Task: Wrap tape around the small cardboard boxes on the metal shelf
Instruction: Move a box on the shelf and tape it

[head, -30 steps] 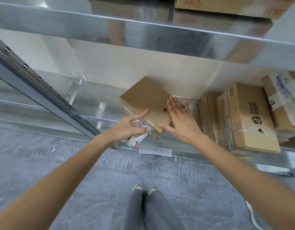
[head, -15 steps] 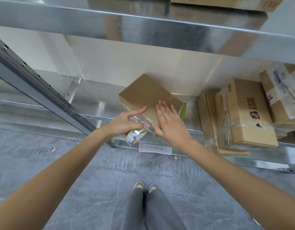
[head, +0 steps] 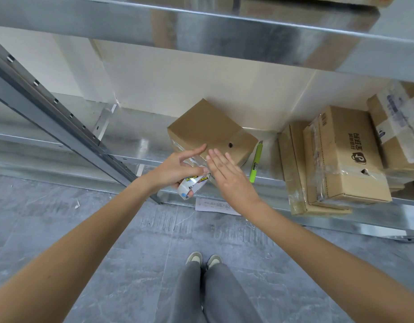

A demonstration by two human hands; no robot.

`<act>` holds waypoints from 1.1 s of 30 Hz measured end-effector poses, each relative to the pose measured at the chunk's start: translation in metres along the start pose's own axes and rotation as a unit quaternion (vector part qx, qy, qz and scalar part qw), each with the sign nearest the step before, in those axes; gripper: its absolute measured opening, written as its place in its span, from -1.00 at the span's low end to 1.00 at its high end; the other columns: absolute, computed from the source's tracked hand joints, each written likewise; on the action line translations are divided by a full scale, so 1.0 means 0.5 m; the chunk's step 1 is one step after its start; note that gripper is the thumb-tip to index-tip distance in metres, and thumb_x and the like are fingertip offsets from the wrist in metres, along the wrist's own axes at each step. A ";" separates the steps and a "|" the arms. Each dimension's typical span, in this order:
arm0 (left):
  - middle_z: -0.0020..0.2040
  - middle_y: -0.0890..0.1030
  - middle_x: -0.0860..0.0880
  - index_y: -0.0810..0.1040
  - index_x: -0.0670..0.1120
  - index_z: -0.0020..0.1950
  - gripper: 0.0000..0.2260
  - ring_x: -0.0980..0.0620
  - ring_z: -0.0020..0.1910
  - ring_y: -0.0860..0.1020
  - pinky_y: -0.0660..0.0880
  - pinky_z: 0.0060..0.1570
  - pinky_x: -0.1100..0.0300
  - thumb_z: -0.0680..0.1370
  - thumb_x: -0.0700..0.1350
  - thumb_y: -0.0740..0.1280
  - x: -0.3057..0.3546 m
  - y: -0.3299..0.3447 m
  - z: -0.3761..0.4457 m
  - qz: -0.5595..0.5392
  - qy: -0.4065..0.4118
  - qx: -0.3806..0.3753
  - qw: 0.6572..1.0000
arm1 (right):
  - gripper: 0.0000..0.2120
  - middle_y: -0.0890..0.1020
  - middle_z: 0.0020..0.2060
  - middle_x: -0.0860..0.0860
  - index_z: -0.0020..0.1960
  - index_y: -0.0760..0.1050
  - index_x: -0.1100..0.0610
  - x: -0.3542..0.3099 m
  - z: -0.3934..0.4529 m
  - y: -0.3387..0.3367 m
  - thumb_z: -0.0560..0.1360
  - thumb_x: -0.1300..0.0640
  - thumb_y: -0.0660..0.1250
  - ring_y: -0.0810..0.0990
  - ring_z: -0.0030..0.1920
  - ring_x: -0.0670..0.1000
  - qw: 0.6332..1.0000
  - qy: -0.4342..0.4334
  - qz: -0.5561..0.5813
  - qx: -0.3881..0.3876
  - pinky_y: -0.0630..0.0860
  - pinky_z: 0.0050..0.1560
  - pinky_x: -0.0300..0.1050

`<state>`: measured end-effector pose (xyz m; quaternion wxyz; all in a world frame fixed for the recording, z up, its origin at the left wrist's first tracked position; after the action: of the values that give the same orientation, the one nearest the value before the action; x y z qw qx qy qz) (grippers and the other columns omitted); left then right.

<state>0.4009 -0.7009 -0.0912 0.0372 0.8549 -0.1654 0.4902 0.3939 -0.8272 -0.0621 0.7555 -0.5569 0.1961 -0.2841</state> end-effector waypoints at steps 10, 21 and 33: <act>-0.27 0.57 -0.16 0.22 0.34 0.48 -0.25 0.00 -0.31 0.56 0.54 -0.06 0.02 0.39 0.18 0.52 0.003 0.036 -0.033 0.011 0.087 0.072 0.993 | 0.25 -0.24 0.55 0.17 0.58 -0.20 0.12 0.152 0.003 0.047 0.22 -0.53 0.29 -0.31 0.54 0.15 0.947 0.222 0.121 -0.200 -0.07 0.51 0.24; 0.00 0.50 0.33 0.44 0.48 0.09 -0.64 0.26 0.07 0.49 0.35 0.04 0.47 0.38 0.13 0.40 0.044 0.030 -0.135 0.054 0.238 0.302 0.922 | -0.22 0.47 0.26 0.03 0.35 0.42 0.06 0.188 0.018 0.011 0.23 -0.27 0.48 0.38 0.31 0.00 0.841 0.332 0.405 -0.134 0.29 0.37 -0.17; -0.32 0.65 0.01 0.52 -0.03 -0.22 -0.81 0.17 -0.32 0.51 0.41 -0.29 0.29 0.55 0.01 0.40 0.225 0.033 0.004 0.099 0.232 0.236 0.938 | -0.33 0.57 0.18 -0.27 0.30 0.44 -0.19 0.231 0.050 -0.030 0.24 -0.06 0.59 0.48 0.23 -0.26 0.792 0.299 0.524 -0.096 0.39 0.23 -0.29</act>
<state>0.4496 -0.7445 0.0019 -0.1769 0.6807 -0.1159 0.7013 0.4941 -0.8869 -0.0378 0.6350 -0.3257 0.7001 0.0236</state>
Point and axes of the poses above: each hand's wrist, its own z-axis towards the middle knuckle, its own y-axis out of the palm, x = y × z, the point moved 8 cm from there along z, towards the middle knuckle
